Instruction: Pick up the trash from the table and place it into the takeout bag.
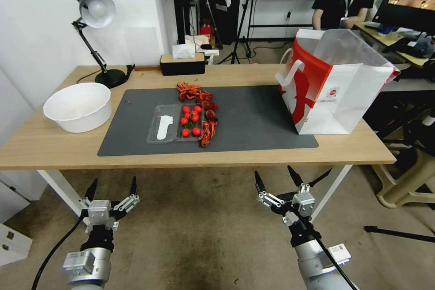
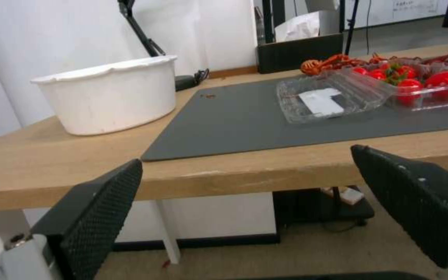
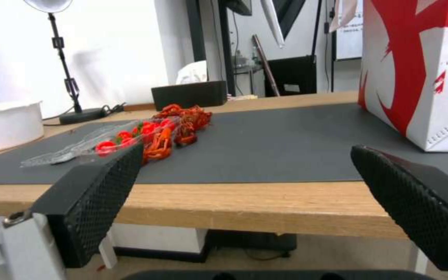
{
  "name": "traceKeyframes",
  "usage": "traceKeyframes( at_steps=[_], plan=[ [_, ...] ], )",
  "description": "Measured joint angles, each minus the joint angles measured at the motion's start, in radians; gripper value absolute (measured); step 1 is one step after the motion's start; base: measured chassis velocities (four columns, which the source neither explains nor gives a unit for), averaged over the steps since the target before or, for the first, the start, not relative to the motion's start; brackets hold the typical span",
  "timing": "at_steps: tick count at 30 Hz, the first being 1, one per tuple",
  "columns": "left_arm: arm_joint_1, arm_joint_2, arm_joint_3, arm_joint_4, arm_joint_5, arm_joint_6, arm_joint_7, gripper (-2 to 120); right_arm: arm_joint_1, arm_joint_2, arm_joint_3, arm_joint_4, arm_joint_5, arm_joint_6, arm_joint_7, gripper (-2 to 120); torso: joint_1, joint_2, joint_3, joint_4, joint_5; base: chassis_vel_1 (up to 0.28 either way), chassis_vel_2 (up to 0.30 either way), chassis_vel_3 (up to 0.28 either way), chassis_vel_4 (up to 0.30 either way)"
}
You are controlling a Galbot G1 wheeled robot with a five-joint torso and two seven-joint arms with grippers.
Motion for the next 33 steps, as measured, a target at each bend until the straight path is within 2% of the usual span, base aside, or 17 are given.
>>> traceKeyframes(
  at_steps=[33],
  plan=[
    [0.000,0.001,0.000,-0.001,-0.001,0.001,0.000,100,0.000,0.000,0.000,-0.001,-0.001,0.001,0.001,100,0.000,0.000,0.000,0.0000,0.0000,0.000,0.000,0.000,0.000]
  ],
)
